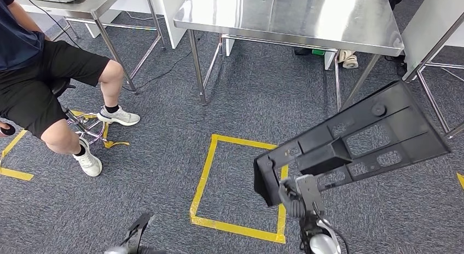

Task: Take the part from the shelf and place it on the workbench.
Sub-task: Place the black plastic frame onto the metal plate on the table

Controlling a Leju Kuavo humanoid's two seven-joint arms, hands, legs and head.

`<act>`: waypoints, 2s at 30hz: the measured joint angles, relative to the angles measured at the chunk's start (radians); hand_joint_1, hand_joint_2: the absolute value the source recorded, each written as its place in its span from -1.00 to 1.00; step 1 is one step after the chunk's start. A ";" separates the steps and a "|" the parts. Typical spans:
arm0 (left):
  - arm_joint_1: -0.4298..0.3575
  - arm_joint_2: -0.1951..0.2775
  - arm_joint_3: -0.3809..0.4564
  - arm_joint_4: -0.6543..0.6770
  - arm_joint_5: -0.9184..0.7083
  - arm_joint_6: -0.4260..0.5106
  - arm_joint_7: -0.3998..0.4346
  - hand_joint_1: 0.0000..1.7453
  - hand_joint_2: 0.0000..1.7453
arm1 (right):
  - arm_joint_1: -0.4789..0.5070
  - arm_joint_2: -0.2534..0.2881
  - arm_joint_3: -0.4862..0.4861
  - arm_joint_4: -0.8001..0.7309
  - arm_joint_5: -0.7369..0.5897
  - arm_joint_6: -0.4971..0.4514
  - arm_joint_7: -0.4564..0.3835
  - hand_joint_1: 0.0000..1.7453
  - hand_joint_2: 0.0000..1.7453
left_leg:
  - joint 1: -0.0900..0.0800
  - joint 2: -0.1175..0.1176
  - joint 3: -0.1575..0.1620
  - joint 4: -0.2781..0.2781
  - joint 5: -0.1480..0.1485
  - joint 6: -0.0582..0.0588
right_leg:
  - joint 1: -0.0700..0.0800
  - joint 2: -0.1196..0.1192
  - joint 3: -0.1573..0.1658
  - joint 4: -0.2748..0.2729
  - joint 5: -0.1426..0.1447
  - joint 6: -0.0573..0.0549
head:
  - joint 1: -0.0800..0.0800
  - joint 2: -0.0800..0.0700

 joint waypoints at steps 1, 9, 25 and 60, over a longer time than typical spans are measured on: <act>0.019 0.000 0.002 -0.007 -0.004 0.001 -0.012 -1.00 1.00 | 0.010 0.001 -0.011 0.025 0.000 0.009 0.007 1.00 1.00 | 0.000 0.000 0.000 0.000 0.000 0.000 | 0.000 0.000 0.000 0.000 0.000 0.000 | 0.000 0.000; 0.173 -0.001 0.027 -0.059 -0.037 0.011 -0.113 -1.00 1.00 | 0.092 0.013 -0.103 0.232 0.004 0.082 0.064 1.00 1.00 | 0.000 0.000 -0.001 0.000 -0.002 0.000 | 0.000 0.000 -0.001 0.000 -0.001 0.000 | 0.000 0.000; 0.439 -0.001 0.070 -0.152 -0.101 0.028 -0.304 -1.00 1.00 | 0.203 0.032 -0.278 0.598 0.011 0.210 0.169 1.00 1.00 | 0.000 0.001 0.001 0.000 -0.011 -0.001 | -0.001 0.001 -0.010 -0.001 -0.005 -0.001 | 0.000 0.000; 0.475 -0.002 0.077 -0.171 -0.107 0.028 -0.318 -1.00 1.00 | 0.225 0.032 -0.334 0.684 0.015 0.222 0.182 1.00 1.00 | 0.001 0.000 0.002 0.000 -0.011 -0.001 | 0.000 0.001 -0.009 -0.001 -0.005 -0.001 | 0.000 0.000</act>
